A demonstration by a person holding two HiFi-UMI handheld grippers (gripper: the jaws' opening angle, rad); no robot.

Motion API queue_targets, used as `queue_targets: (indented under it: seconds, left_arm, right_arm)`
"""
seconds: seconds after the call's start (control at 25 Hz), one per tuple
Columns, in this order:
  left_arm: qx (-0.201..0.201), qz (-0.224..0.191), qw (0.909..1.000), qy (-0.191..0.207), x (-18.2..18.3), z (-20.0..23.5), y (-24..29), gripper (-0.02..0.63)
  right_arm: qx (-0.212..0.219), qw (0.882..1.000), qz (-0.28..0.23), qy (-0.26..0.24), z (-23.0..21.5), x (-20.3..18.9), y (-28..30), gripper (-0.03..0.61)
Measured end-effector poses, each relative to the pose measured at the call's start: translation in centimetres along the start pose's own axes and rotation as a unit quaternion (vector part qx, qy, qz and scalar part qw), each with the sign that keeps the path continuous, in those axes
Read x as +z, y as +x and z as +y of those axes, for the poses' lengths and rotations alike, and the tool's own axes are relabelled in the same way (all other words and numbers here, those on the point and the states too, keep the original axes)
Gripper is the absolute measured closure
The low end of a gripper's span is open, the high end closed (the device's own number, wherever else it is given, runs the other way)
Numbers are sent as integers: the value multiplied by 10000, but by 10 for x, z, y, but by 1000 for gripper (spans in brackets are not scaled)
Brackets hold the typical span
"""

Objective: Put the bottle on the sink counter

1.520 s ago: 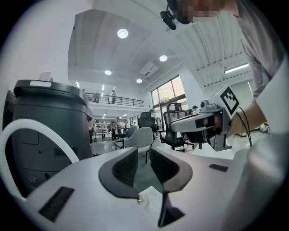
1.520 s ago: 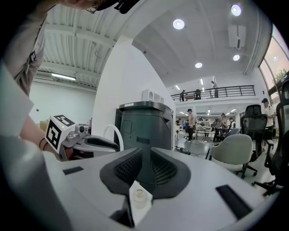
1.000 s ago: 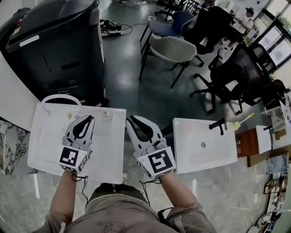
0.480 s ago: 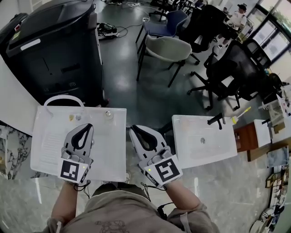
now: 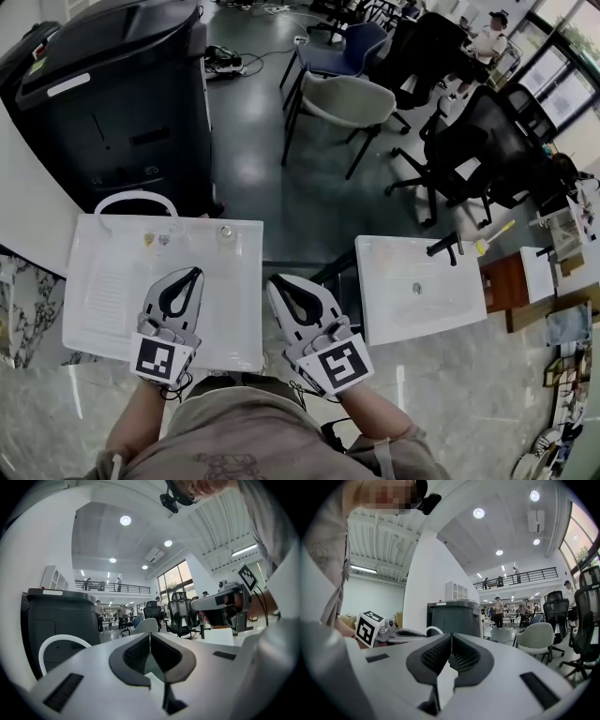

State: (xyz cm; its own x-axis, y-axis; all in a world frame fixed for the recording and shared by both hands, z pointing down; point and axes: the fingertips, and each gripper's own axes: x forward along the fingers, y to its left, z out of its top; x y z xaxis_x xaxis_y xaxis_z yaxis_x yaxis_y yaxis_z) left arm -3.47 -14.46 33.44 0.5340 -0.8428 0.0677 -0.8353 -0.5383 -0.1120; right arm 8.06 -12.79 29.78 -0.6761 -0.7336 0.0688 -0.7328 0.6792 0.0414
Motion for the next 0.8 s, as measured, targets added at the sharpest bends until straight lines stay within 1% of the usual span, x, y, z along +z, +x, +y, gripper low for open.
queue_targets:
  seconds: [0.16,0.32,0.52,0.68,0.8]
  left_arm:
    - [-74,-2,10000,42,-5,1,2,589]
    - [-154,95,9998,-16,-3,-2,5,589]
    - [-154,3,9998,109,-1,2,6,589]
    - [-149,46,9999,23,-2,6,6,589]
    - [-175,83,9998,-34,-3,4,6,589]
  right_arm:
    - [-79,10000,36,-26,4,-5,0,546]
    - [-178,9997,85,158,4,-8,2,548]
    - [-150,9998,124,83,2,-12,1,546]
    - [-210,9996,96,142,0,-8,4,548]
    - [-260,9996,108,95,-4,-8,1,548]
